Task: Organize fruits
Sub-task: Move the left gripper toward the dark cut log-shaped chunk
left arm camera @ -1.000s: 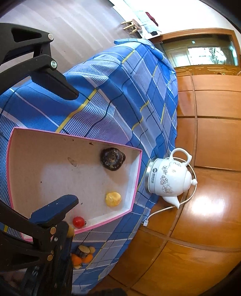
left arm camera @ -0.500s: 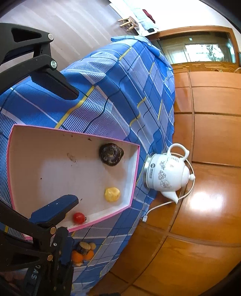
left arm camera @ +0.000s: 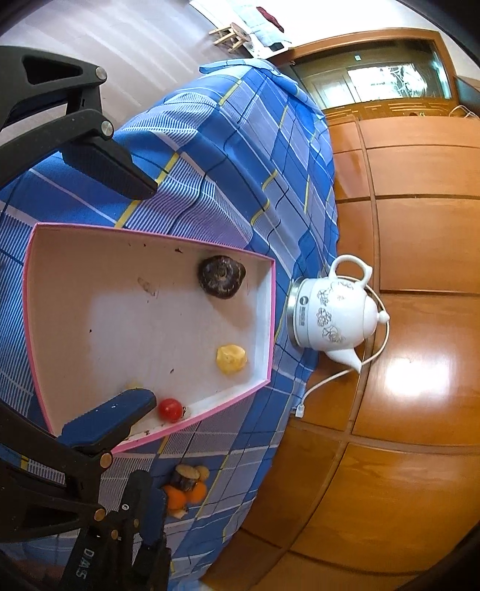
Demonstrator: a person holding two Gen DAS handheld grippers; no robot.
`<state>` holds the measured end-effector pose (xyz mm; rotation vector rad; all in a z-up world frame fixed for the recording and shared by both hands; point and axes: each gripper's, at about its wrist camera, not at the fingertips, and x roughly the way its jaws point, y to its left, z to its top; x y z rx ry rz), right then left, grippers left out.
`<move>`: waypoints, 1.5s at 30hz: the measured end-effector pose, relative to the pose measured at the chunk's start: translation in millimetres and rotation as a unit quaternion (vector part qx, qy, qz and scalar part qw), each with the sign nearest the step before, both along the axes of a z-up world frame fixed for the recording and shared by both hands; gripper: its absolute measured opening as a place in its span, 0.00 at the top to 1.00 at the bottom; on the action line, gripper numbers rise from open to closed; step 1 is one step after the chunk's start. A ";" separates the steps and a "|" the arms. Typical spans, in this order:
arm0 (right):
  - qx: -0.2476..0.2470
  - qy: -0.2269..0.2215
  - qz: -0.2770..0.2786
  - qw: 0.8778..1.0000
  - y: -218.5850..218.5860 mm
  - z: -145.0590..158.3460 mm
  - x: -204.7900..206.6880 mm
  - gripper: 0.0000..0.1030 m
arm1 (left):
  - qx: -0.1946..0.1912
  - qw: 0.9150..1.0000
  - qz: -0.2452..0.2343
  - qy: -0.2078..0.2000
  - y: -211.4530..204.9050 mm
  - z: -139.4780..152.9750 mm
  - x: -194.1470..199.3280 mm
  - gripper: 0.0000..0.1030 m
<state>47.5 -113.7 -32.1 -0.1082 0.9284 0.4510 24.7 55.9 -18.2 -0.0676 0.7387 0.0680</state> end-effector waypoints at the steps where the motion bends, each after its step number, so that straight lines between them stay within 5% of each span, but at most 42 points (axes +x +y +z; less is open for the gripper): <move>1: -0.001 -0.002 -0.001 1.000 -1.2 0.8 -0.4 0.66 | 0.000 1.000 -0.003 0.001 -1.5 0.1 0.2 0.00; 14: -0.036 -0.027 -0.024 0.999 -45.0 14.0 -3.9 0.66 | 0.016 0.999 -0.038 -0.002 -21.4 3.7 -0.7 0.00; 29: -0.083 -0.031 -0.111 0.990 -154.5 17.8 15.1 0.66 | 0.024 0.997 -0.077 0.004 -45.1 6.2 3.5 0.00; 38: -0.042 0.029 -0.236 0.970 -237.2 -12.4 28.8 0.66 | 0.029 0.992 -0.119 0.011 -71.0 11.2 10.6 0.03; 45: -0.030 0.050 -0.251 0.966 -242.0 -16.5 32.4 0.66 | 0.024 0.986 -0.165 0.021 -102.2 15.6 22.5 0.07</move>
